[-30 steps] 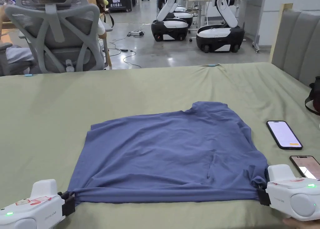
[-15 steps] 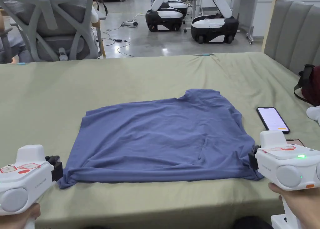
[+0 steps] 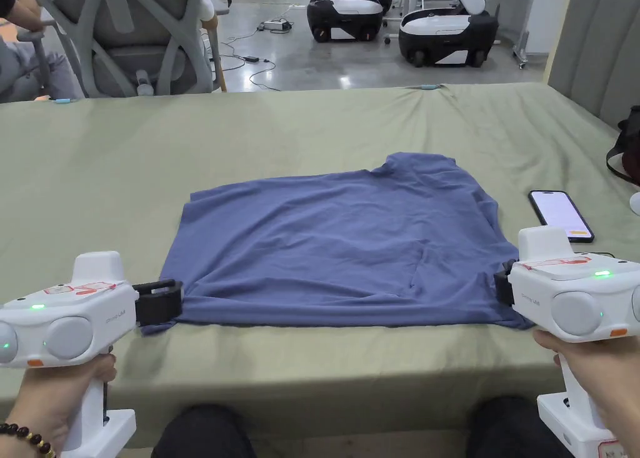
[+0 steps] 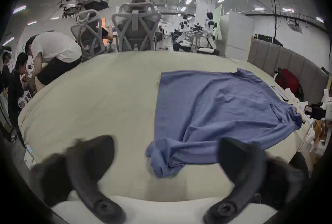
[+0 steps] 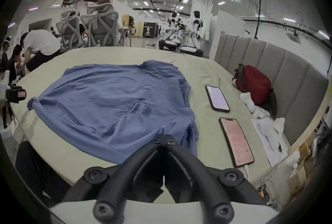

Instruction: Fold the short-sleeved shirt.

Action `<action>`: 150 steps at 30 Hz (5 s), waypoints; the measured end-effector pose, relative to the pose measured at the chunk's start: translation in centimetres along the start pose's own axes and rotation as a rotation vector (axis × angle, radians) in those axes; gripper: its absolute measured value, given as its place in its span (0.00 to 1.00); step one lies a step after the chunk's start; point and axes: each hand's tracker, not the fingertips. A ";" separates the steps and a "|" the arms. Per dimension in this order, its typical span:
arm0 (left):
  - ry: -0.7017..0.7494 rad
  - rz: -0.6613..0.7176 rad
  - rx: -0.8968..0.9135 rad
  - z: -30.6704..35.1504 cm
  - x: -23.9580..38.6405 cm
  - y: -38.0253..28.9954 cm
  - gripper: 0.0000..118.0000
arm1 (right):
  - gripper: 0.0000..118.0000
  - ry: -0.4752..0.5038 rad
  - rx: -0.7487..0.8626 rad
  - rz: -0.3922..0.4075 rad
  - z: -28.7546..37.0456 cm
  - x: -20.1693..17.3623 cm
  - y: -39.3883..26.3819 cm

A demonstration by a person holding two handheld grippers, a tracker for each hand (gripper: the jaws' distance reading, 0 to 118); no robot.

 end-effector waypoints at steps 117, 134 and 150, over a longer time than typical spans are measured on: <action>0.018 -0.076 -0.199 -17.2 1.6 8.2 0.06 | 0.92 0.070 -0.170 -0.077 -19.4 3.7 9.6; -0.029 -0.043 -0.167 -12.2 0.0 6.7 0.06 | 0.14 0.081 -0.260 -0.076 -16.1 2.8 7.3; -0.063 -0.110 -0.177 -6.3 0.0 0.3 0.11 | 0.20 0.108 -0.276 -0.024 -11.1 2.4 0.3</action>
